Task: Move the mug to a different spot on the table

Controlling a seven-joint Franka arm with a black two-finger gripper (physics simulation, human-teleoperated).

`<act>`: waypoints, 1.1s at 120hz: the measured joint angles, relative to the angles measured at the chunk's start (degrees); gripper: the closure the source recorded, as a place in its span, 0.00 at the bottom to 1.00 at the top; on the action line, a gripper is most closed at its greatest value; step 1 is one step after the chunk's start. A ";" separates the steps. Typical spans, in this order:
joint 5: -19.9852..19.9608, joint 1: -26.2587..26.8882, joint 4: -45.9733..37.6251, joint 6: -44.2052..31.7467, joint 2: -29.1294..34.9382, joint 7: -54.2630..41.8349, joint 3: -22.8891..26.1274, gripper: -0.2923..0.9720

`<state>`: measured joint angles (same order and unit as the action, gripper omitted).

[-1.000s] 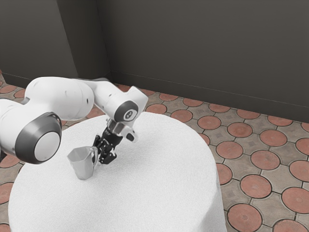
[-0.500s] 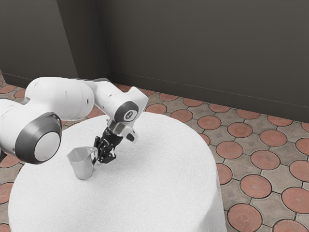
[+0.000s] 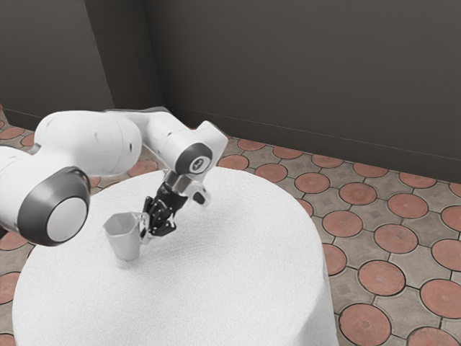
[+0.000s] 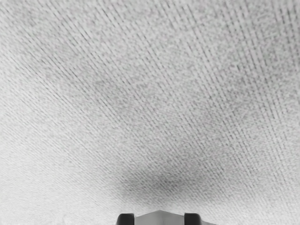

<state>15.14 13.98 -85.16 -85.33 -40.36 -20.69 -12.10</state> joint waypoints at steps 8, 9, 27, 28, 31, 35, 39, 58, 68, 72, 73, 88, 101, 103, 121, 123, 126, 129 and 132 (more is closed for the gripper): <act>0.02 0.53 0.78 0.62 0.17 0.00 0.00 0.81; 0.01 0.67 0.94 0.70 0.17 0.00 -0.01 0.81; -0.26 2.68 4.51 2.05 -0.01 -0.04 0.00 0.80; -0.27 2.75 4.74 2.11 -0.02 -0.05 0.00 0.80; -0.31 2.95 5.48 2.26 -0.09 -0.06 0.00 0.80; -0.35 3.16 6.49 2.43 -0.21 -0.09 0.00 0.80; -0.39 3.29 7.38 2.54 -0.32 -0.11 0.03 0.80; -0.50 4.07 10.94 2.72 -1.17 -0.21 0.13 0.80; -0.56 4.56 12.63 2.80 -1.76 -0.25 0.16 0.80; -0.57 4.64 13.01 2.83 -1.95 -0.27 0.23 0.80; -0.58 4.65 13.08 2.84 -1.99 -0.27 0.27 0.80; -0.66 4.98 13.46 2.89 -2.33 -0.32 0.72 0.80; -0.69 5.04 13.45 2.83 -3.58 -0.36 0.78 0.80; -0.70 5.03 13.47 2.81 -3.78 -0.36 0.78 0.80; -0.89 5.00 13.49 2.50 -5.20 -0.40 0.79 0.80; -0.93 5.00 13.49 2.44 -5.32 -0.40 0.79 0.80; -0.97 5.00 13.50 2.36 -5.50 -0.41 0.79 0.80; -1.00 5.00 13.50 2.27 -5.63 -0.42 0.79 0.80; -1.03 5.00 13.50 2.17 -5.73 -0.43 0.79 0.80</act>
<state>14.11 18.98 -71.66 -83.16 -46.09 -21.12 -11.32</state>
